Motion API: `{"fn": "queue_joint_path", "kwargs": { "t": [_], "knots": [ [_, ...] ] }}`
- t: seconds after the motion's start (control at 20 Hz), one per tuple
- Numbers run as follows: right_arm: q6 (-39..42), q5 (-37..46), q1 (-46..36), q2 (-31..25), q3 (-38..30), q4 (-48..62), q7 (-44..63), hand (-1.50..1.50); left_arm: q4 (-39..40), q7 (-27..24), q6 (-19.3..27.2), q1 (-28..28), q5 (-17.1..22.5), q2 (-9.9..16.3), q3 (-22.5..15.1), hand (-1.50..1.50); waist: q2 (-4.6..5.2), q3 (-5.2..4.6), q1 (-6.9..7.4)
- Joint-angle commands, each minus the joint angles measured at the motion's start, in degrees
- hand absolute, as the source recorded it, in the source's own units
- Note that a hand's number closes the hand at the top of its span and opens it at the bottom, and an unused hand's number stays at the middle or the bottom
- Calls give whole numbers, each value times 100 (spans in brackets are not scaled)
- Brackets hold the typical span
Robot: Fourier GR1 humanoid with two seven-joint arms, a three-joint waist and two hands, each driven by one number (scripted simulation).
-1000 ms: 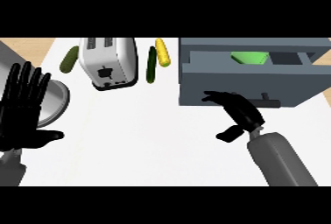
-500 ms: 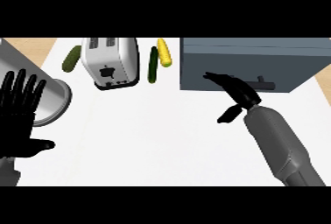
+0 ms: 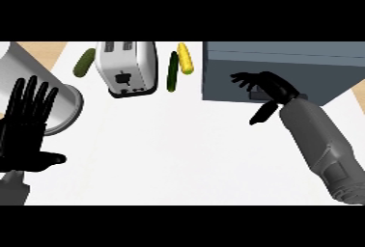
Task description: Pick up the cup, place it into the drawer and close the drawer
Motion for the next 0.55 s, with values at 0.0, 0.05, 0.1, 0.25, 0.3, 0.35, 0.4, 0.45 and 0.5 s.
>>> {"fn": "queue_joint_path", "kwargs": {
  "t": [0.0, 0.05, 0.1, 0.25, 0.3, 0.35, 0.4, 0.45, 0.5],
  "knots": [
    [-165, 20, -460, -218, -245, 690, 423, -150, 175, 63, 13, -276, -72, -6, 13, -150, 245, 63, 124],
    [1, 17, -513, -354, -257, 783, 349, -150, 5, 56, -1, -93, -74, -38, -30, -150, 207, 62, 139],
    [-36, -6, -622, -322, -291, 790, 354, -150, 162, 40, -91, -161, -104, -24, -32, -150, 218, 60, 123],
    [1, -60, -609, -561, -388, 866, 279, -150, -49, 81, -96, -59, -86, 38, -22, -150, 255, 69, 288],
    [66, 7, -673, -538, -315, 890, 227, -150, 147, -1, -12, -107, -188, -39, -18, -150, 242, 62, 195],
    [-55, -27, -618, -418, -358, 939, 307, -150, -6, 67, 42, -208, -148, -64, -38, -150, 265, 69, 260],
    [49, -58, -637, -518, -393, 969, 258, -150, 72, -101, -111, -70, -198, -16, 18, -150, 247, 63, 243],
    [39, -43, -719, -460, -379, 967, 245, -150, 106, 29, -39, -206, -180, -47, -16, -150, 245, 64, 202],
    [-36, 0, -682, -424, -349, 997, 290, -150, 67, -116, -12, -37, -275, -168, -94, -150, 243, 63, 240]
  ]
}}
